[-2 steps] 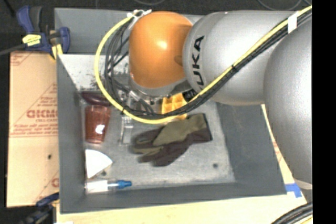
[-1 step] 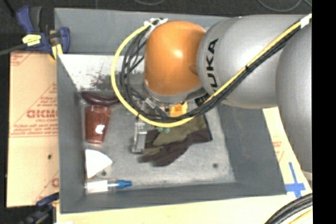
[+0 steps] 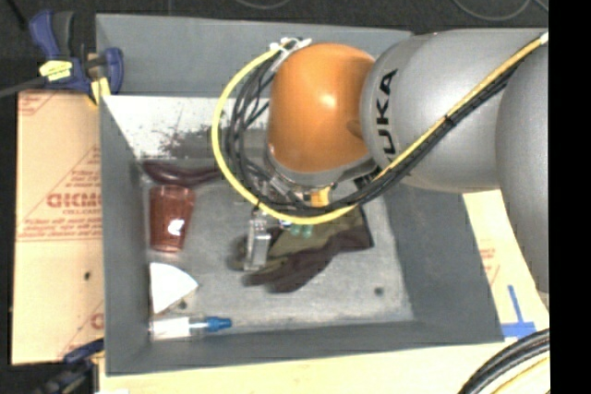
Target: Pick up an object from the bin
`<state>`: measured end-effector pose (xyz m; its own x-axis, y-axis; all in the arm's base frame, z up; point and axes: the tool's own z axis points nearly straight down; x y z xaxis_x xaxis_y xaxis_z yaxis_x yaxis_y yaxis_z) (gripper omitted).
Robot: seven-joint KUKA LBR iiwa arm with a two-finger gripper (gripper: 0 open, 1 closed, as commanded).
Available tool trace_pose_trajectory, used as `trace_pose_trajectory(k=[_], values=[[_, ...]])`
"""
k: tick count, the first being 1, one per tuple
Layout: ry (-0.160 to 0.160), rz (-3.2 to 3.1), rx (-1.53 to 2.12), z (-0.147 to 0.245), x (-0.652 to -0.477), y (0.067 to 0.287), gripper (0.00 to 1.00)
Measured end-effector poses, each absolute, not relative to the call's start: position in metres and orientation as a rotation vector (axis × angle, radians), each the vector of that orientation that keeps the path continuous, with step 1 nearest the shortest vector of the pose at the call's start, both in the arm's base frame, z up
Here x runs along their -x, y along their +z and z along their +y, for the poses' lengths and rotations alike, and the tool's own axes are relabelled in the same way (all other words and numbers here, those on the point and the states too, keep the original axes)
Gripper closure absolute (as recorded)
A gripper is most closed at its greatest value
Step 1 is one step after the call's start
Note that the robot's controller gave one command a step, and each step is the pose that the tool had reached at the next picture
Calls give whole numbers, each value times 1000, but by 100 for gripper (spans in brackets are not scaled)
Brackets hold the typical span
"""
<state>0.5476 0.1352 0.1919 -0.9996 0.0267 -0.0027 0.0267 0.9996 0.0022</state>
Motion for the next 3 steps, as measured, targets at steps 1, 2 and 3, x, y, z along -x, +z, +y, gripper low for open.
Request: trace_pose_trajectory(k=[1, 2, 3], values=[[5, 3123, -281, 131, -564, 165, 0], [2, 3135, -139, 106, -552, 151, 0], [0, 3127, 228, 91, -547, 142, 0]])
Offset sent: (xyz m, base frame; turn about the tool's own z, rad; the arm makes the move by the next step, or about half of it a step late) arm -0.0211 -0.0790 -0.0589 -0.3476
